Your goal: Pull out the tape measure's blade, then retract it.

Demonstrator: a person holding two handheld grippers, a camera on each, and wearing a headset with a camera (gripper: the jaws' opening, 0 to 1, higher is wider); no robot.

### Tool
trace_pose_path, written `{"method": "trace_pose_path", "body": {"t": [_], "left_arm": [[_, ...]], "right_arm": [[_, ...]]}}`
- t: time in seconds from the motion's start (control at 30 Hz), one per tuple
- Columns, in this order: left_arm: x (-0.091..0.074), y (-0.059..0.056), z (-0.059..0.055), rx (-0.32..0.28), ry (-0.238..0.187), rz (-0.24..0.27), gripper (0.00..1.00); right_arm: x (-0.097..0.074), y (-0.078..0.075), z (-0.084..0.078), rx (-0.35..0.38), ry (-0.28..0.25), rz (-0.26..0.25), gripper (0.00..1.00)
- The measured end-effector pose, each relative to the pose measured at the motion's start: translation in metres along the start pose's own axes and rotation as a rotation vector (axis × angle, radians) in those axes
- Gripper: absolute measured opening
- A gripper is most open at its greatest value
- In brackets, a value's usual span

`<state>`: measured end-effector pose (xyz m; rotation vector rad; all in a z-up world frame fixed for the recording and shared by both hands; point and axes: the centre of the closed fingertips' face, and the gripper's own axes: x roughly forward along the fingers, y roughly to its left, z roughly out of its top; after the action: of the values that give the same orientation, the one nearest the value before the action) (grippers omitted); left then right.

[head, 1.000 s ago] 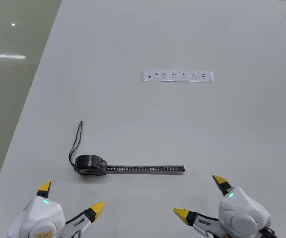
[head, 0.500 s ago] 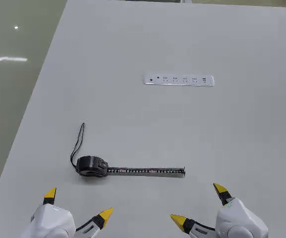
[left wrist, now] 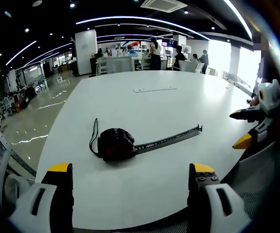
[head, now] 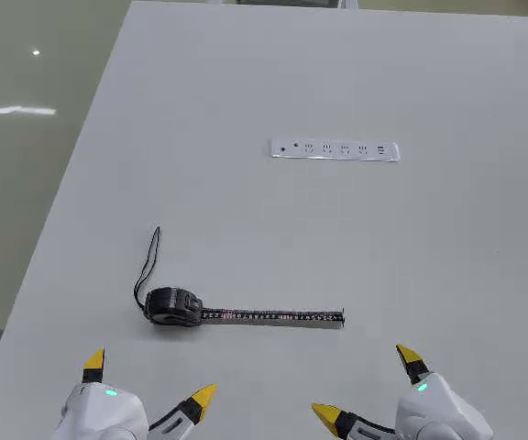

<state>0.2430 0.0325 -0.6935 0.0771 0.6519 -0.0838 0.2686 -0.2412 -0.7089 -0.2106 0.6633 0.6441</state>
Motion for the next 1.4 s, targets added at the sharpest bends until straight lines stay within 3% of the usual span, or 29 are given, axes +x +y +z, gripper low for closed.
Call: {"method": "trace_pose_path", "body": {"t": [0.37, 0.63, 0.77, 0.97, 1.4], "left_arm": [[0.0, -0.004, 0.001, 0.006, 0.002, 0.001, 0.98], [0.005, -0.003, -0.003, 0.014, 0.02, 0.036, 0.96], [0.01, -0.003, -0.004, -0.011, 0.027, 0.036, 0.96], [0.017, -0.001, 0.002, -0.009, 0.015, 0.065, 0.98], [0.043, 0.003, 0.002, 0.004, 0.032, 0.074, 0.98]], "right_arm": [[0.0, -0.002, -0.001, 0.012, 0.001, -0.004, 0.93], [0.002, -0.004, -0.001, 0.014, 0.004, 0.012, 0.92], [0.004, -0.006, -0.004, 0.007, 0.009, 0.019, 0.91], [0.008, -0.005, -0.001, -0.034, -0.016, 0.064, 0.86], [0.021, -0.012, 0.003, -0.116, -0.04, 0.145, 0.76]]}}
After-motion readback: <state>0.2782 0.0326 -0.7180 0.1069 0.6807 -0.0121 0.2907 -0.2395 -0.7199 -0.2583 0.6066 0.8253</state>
